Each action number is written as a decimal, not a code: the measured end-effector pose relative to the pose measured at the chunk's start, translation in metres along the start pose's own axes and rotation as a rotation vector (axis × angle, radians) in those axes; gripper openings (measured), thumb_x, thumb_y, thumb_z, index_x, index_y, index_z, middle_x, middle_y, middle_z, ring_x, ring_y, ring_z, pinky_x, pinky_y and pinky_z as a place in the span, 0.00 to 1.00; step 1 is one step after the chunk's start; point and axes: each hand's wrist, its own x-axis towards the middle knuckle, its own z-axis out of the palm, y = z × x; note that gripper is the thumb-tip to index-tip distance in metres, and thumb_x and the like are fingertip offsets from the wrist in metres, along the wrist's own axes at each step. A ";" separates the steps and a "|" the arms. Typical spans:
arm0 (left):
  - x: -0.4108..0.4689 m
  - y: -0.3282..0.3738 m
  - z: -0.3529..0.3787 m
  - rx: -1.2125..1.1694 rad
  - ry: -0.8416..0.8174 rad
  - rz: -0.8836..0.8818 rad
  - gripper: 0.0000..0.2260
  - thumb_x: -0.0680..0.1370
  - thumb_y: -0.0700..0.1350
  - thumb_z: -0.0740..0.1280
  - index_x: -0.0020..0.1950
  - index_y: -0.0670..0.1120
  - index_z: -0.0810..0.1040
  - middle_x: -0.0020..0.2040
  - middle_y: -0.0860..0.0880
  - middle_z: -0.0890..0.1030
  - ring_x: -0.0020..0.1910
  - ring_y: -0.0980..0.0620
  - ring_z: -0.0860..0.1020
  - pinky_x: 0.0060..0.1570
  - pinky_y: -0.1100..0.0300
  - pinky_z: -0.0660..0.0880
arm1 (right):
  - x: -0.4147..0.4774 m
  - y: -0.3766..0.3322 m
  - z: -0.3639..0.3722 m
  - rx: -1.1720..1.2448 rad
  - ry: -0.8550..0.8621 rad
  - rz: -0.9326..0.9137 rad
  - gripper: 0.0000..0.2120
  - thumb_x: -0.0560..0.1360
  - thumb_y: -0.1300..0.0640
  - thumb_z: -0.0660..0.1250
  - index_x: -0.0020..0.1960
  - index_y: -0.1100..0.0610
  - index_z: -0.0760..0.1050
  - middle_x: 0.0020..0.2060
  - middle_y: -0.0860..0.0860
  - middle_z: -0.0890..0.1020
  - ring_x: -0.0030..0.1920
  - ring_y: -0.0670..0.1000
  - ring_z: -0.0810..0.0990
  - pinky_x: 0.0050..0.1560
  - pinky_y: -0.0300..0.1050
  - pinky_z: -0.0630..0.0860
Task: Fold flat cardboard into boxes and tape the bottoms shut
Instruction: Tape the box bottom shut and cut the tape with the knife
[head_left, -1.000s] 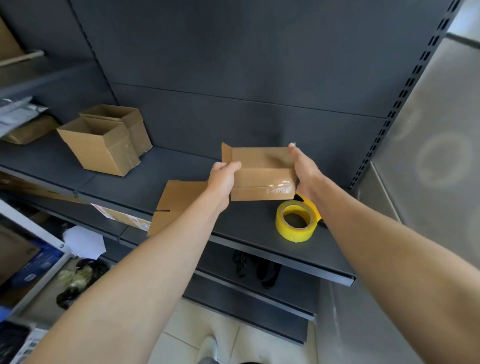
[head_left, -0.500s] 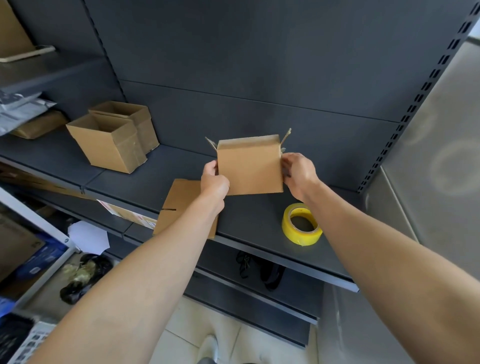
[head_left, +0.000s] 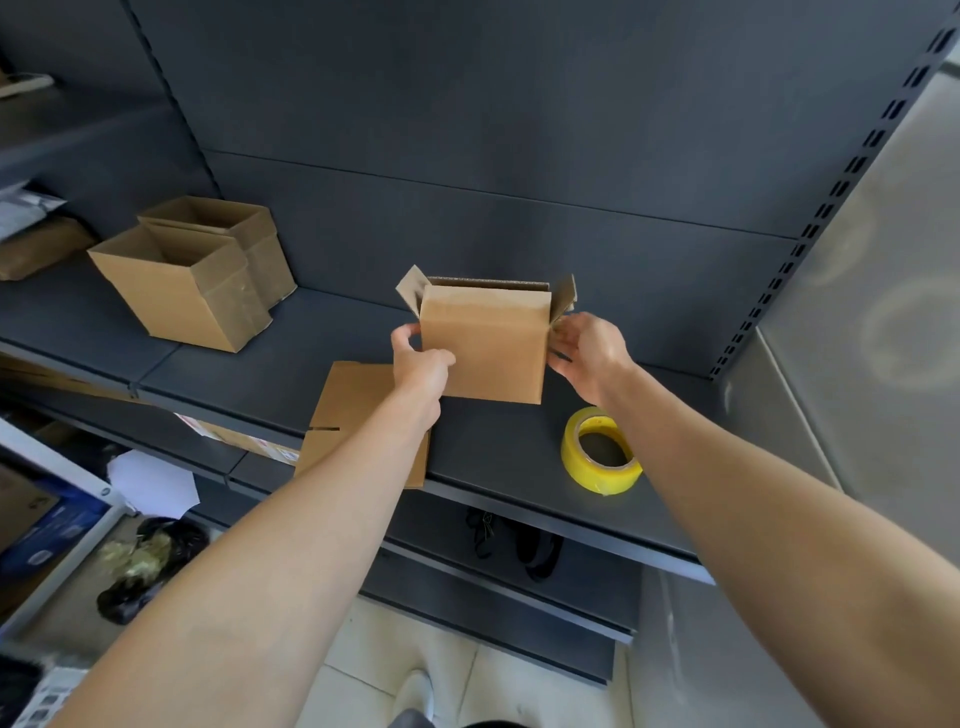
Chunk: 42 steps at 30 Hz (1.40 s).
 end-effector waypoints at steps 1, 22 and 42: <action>0.003 0.001 0.001 -0.002 -0.015 -0.005 0.21 0.76 0.34 0.63 0.60 0.58 0.62 0.47 0.54 0.73 0.45 0.55 0.72 0.38 0.60 0.68 | 0.000 0.001 0.001 -0.007 -0.018 -0.009 0.12 0.78 0.67 0.53 0.53 0.63 0.75 0.52 0.57 0.80 0.57 0.57 0.79 0.60 0.50 0.76; 0.085 0.030 -0.063 -0.258 0.097 -0.062 0.43 0.71 0.70 0.62 0.78 0.52 0.50 0.74 0.47 0.63 0.72 0.44 0.64 0.71 0.44 0.61 | 0.044 0.018 0.098 -0.158 -0.194 -0.002 0.23 0.77 0.38 0.61 0.63 0.54 0.72 0.55 0.49 0.81 0.55 0.47 0.79 0.49 0.39 0.75; 0.274 0.075 -0.193 -0.228 0.082 -0.187 0.24 0.76 0.50 0.67 0.70 0.43 0.69 0.57 0.46 0.74 0.53 0.47 0.73 0.59 0.54 0.71 | 0.156 0.068 0.282 -0.615 0.166 0.019 0.20 0.71 0.43 0.71 0.50 0.58 0.74 0.47 0.56 0.82 0.44 0.55 0.84 0.44 0.49 0.83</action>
